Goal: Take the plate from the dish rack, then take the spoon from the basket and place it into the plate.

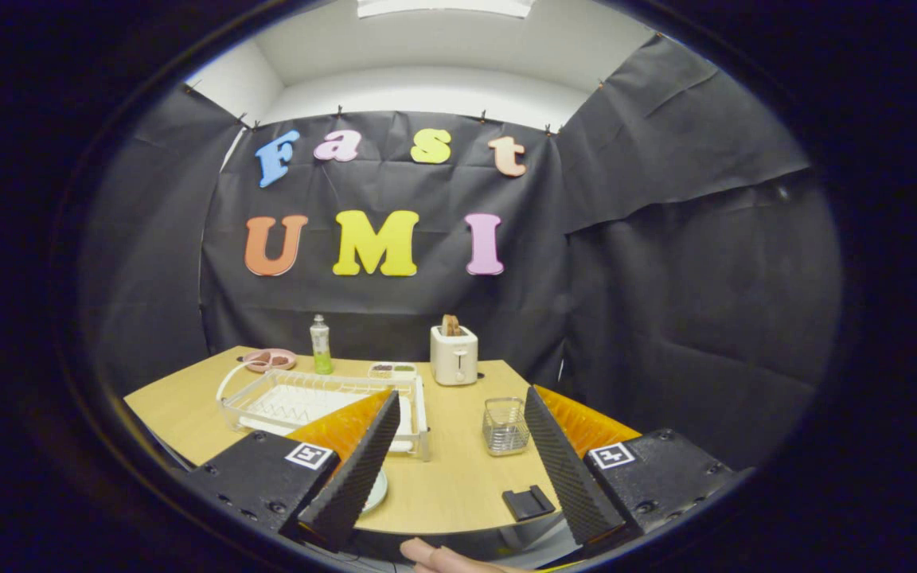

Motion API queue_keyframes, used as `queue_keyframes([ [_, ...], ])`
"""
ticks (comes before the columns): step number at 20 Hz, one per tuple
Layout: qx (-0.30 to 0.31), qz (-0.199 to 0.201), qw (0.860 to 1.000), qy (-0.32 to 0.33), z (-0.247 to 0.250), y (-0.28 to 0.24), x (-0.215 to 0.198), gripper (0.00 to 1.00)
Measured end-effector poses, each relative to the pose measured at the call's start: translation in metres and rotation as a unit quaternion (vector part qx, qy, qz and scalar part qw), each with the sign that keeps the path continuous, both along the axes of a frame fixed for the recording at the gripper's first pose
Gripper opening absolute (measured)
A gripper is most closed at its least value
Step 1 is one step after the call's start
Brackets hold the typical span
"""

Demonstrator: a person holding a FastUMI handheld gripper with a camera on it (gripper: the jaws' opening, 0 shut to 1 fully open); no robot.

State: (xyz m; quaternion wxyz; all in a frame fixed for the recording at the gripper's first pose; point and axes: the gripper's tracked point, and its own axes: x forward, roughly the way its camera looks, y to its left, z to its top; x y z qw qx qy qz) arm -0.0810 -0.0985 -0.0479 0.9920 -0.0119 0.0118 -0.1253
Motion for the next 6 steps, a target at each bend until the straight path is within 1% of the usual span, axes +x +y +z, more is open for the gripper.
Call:
queue_keyframes([
  [2, 0.006, -0.009, 1.0, -0.012, 0.0018, -0.0053, -0.0012, 1.0],
  [6, 0.014, -0.001, 1.0, -0.002, -0.0063, -0.0076, 0.0006, 1.0],
])
